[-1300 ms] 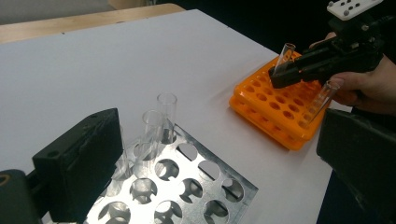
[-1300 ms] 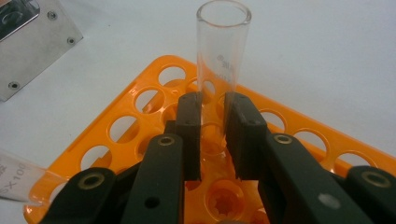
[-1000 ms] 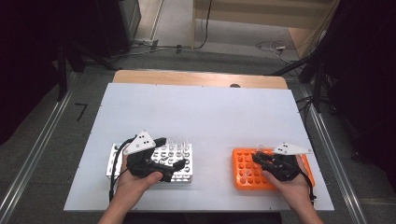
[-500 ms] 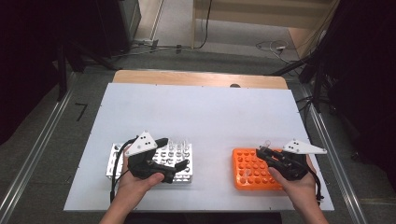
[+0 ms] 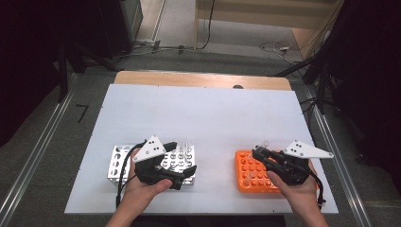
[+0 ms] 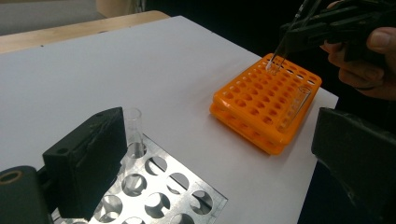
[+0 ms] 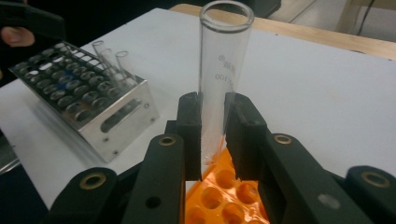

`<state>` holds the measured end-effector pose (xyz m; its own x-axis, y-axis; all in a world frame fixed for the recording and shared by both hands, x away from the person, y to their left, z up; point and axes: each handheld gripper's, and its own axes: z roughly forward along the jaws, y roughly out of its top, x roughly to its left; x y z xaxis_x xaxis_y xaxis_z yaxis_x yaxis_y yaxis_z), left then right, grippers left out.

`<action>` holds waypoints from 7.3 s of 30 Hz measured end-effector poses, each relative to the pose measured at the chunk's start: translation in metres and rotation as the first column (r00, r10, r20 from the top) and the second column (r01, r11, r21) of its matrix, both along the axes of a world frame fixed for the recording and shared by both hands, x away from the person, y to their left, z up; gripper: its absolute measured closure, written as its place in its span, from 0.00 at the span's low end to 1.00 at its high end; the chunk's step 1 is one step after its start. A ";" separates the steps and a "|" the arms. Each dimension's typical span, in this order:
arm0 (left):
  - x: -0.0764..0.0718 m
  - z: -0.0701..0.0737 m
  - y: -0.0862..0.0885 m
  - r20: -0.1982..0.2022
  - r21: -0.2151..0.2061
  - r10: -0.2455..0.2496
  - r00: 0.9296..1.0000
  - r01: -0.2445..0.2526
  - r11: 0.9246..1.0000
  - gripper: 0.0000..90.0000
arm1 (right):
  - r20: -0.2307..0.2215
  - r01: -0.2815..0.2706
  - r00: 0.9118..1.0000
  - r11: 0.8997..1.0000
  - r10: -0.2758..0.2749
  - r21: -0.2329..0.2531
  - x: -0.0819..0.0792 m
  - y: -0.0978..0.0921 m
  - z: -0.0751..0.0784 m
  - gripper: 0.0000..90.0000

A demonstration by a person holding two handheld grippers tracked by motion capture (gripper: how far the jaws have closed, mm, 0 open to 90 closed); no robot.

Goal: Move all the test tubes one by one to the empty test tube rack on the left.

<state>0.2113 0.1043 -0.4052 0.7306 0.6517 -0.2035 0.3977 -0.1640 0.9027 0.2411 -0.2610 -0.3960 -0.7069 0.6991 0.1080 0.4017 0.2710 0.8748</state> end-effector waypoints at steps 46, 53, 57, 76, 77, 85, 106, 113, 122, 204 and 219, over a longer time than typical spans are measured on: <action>-0.018 0.007 -0.063 0.041 -0.007 -0.173 0.984 0.174 0.985 0.65 | -0.059 -0.272 0.962 0.959 0.268 -0.078 -0.036 0.084 -0.020 0.82; -0.019 0.005 -0.067 0.054 0.017 -0.180 0.982 0.180 0.984 0.77 | -0.057 -0.294 0.955 0.952 0.291 -0.082 -0.040 0.088 -0.021 0.82; -0.019 0.004 -0.067 0.056 0.021 -0.180 0.982 0.179 0.984 0.80 | -0.051 -0.296 0.955 0.950 0.293 -0.097 -0.040 0.089 -0.022 0.82; -0.017 0.003 -0.066 0.077 0.038 -0.167 0.983 0.165 0.986 0.84 | -0.063 -0.298 0.954 0.951 0.294 -0.080 -0.038 0.088 -0.024 0.82; -0.017 0.004 -0.066 0.077 0.040 -0.169 0.983 0.167 0.985 0.84 | -0.064 -0.300 0.953 0.951 0.295 -0.076 -0.037 0.088 -0.024 0.81; -0.015 0.006 -0.060 0.089 0.034 -0.146 0.985 0.143 0.989 0.84 | -0.062 -0.310 0.950 0.949 0.307 -0.061 -0.035 0.085 -0.026 0.57; -0.004 0.019 -0.032 0.117 0.029 -0.050 0.992 0.047 0.998 0.84 | -0.025 -0.277 0.961 0.961 0.277 0.007 -0.031 0.069 -0.015 0.00; 0.002 0.025 -0.013 0.135 0.032 0.013 0.991 -0.018 0.999 0.84 | -0.005 -0.244 0.970 0.970 0.244 0.018 -0.026 0.054 -0.012 0.00; 0.011 0.029 0.013 0.147 0.022 0.093 0.985 -0.097 0.995 0.84 | -0.005 -0.212 0.977 0.977 0.213 0.022 -0.018 0.033 -0.011 0.00; 0.042 -0.029 0.046 -0.071 0.142 0.247 0.967 -0.235 0.962 0.68 | -0.038 -0.185 0.982 0.983 0.185 0.025 -0.001 -0.010 -0.019 0.03; 0.028 -0.014 0.053 -0.067 0.020 0.235 0.970 -0.234 0.972 0.08 | -0.115 -0.200 0.974 0.980 0.197 -0.020 0.004 -0.013 -0.041 0.14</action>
